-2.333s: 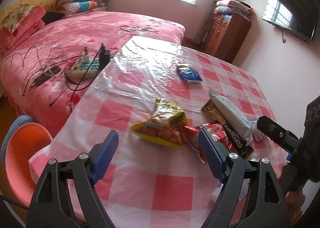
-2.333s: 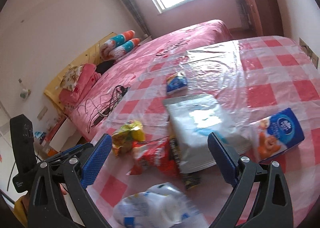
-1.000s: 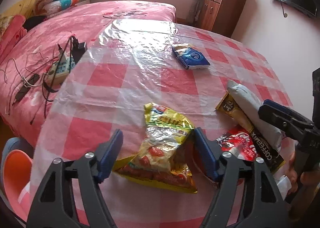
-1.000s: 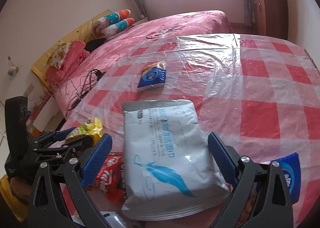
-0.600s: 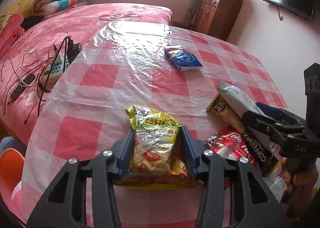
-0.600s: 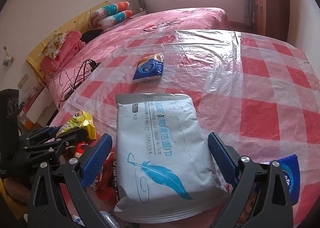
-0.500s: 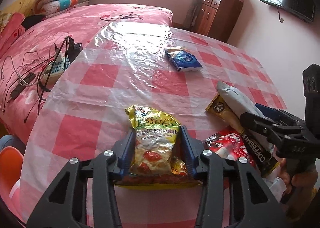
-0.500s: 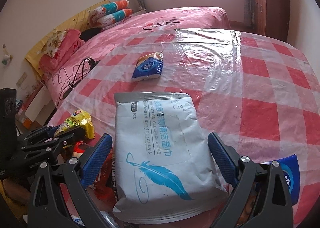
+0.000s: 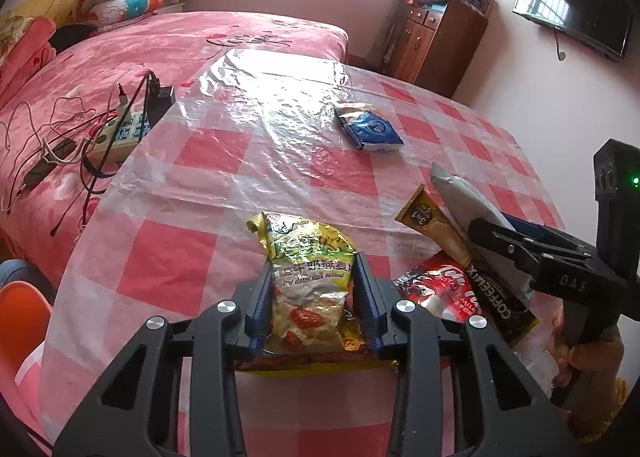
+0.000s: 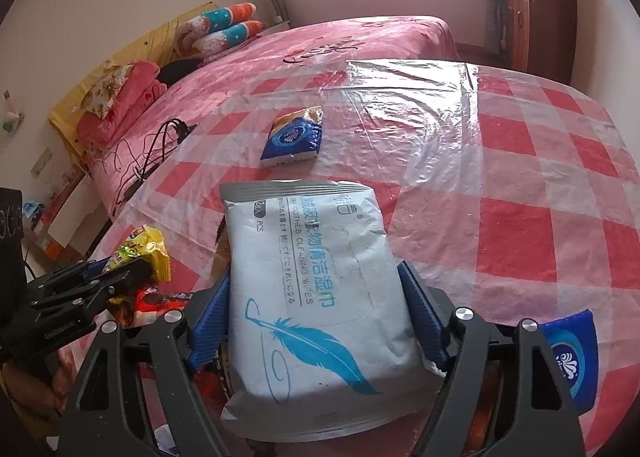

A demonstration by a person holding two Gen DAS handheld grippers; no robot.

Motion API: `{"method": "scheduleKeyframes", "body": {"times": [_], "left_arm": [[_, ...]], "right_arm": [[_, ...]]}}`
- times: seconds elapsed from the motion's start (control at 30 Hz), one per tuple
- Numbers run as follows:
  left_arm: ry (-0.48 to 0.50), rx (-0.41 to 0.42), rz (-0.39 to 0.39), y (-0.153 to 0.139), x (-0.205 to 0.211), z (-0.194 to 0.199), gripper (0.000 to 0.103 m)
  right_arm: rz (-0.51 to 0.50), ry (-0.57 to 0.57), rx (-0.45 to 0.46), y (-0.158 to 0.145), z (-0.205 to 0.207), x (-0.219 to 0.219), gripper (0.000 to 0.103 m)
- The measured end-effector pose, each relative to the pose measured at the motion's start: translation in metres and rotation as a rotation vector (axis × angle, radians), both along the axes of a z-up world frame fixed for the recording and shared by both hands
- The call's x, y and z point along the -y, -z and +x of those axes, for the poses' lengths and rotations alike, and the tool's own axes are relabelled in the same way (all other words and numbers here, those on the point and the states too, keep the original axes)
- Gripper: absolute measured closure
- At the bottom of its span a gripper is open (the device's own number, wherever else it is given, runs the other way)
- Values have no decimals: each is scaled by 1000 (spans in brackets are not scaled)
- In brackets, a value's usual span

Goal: Collect trash
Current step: 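Grasp the white feather-print wipes pack with the right tool and lift it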

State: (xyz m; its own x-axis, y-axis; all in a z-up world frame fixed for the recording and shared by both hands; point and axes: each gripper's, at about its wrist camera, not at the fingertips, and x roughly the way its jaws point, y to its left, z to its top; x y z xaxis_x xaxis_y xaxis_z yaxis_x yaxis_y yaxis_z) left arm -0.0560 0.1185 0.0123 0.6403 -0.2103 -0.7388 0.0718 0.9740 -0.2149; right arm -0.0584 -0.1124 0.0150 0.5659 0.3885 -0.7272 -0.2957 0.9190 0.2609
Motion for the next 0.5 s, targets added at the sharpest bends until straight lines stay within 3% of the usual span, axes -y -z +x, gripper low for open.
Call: {"method": "scheduleKeyframes", "body": {"times": [0.5], "left_arm": [[-40, 81, -121, -21, -39, -22, 67]], "right_arm": [[133, 74, 70, -12, -13, 24, 27]]}}
